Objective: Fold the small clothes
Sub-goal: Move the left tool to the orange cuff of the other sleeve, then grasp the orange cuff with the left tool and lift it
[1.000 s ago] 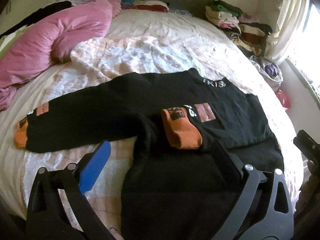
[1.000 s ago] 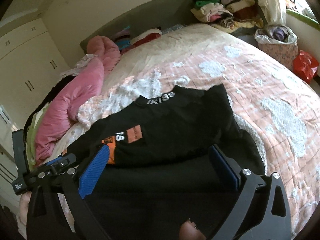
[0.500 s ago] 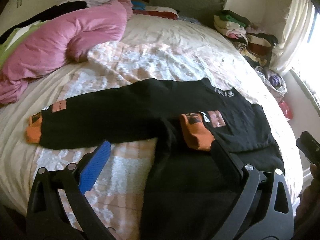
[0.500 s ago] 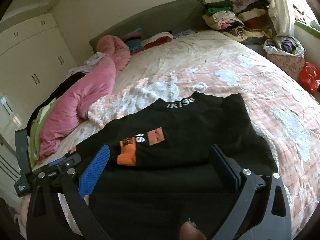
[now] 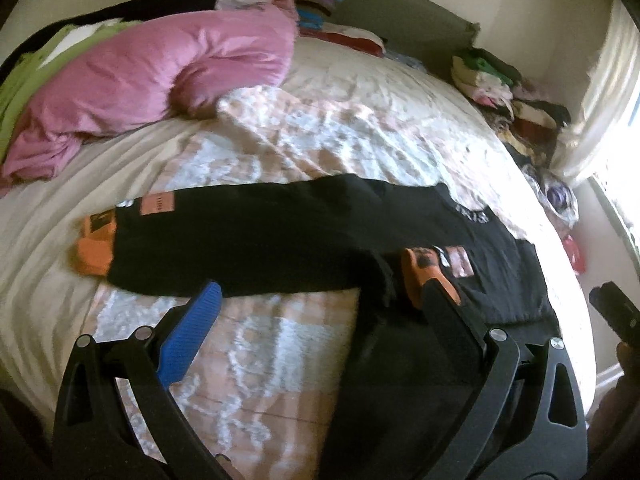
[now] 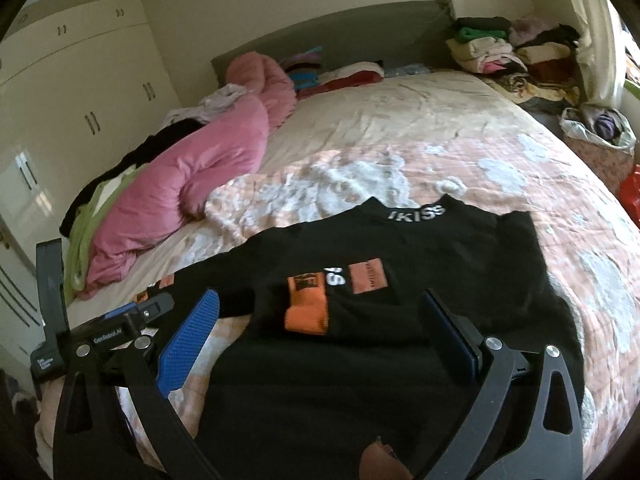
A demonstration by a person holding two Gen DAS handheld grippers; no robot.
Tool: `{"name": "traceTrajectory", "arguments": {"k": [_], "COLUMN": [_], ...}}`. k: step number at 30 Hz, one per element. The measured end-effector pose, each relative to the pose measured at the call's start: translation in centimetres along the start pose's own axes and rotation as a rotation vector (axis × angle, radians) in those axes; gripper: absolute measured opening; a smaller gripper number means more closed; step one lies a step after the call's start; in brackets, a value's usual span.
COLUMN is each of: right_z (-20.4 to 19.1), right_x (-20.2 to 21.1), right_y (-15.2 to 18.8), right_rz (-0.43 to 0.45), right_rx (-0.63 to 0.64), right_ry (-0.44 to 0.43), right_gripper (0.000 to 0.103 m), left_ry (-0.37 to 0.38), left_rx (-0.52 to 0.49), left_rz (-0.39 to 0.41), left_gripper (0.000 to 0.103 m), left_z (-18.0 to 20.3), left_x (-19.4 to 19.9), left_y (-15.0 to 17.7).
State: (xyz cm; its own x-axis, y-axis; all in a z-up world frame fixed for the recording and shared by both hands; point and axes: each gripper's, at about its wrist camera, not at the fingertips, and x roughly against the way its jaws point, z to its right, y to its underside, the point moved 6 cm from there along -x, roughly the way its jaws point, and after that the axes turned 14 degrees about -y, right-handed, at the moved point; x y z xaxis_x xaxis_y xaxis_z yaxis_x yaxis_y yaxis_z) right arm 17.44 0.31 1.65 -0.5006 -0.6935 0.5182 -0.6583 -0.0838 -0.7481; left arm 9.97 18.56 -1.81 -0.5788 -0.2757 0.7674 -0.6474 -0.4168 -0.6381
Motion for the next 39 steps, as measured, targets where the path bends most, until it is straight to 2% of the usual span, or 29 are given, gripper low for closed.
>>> {"name": "traceTrajectory", "arguments": {"k": [21, 39], "right_z": [-6.3, -8.0], "right_x": [-4.8, -7.4], "right_y": [0.7, 3.6], "right_rz": [-0.065, -0.124], "right_rx": [0.081, 0.101], "right_ry": [-0.087, -0.109], "right_gripper": [0.099, 0.099], "left_ry": [-0.094, -0.187], "left_rx": [0.15, 0.317], "left_rz": [-0.008, -0.104], "left_gripper": [0.094, 0.094], "left_z": [-9.0, -17.0], "left_x": [-0.5, -4.8], "left_y": [-0.2, 2.2]}}
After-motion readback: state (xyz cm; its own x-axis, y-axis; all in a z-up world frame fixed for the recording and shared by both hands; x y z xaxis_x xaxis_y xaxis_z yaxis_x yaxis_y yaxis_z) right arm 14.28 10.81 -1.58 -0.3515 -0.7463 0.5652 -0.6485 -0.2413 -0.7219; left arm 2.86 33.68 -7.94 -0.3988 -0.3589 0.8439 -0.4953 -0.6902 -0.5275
